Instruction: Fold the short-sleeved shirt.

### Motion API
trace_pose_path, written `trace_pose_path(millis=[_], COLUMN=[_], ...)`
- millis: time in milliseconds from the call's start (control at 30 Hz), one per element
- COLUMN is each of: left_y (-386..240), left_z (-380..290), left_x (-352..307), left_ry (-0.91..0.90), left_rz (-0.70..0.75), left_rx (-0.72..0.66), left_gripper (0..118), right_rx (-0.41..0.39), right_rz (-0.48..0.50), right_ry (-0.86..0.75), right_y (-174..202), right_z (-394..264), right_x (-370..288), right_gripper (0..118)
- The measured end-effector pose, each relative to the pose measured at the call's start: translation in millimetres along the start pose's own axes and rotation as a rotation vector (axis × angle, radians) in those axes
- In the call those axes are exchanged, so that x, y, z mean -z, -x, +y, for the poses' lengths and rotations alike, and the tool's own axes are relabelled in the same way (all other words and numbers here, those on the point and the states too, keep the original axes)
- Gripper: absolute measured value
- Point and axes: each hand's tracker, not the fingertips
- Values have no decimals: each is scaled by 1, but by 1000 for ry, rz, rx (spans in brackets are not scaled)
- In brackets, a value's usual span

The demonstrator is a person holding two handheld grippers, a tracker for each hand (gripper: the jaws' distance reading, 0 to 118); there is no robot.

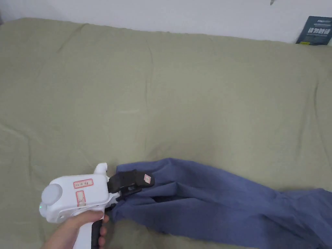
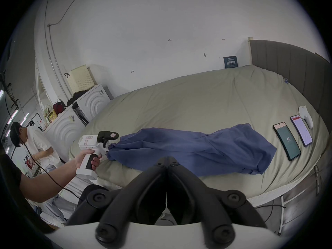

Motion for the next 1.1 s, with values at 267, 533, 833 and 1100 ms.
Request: trace_pose_path(millis=[267,533,833,1100], left_y=[-42,-97,-213,-185], left_z=[-23,-51,-148,-169], left_x=[-16,-30,74,189], left_ry=[-206,-242,-140,18], left_rz=[381,552,413,454], left_rx=[179,376,722,686], left_gripper=[10,10,10,97], right_rx=[-29,-61,-50,-34], right_rz=[31,64,52,14], right_ry=[-30,-59,-93,-124], right_y=[3,3,-8,-33], right_z=[7,2,-5,-16], right_x=[-5,-18,-39,-62], right_gripper=[0,0,0,0])
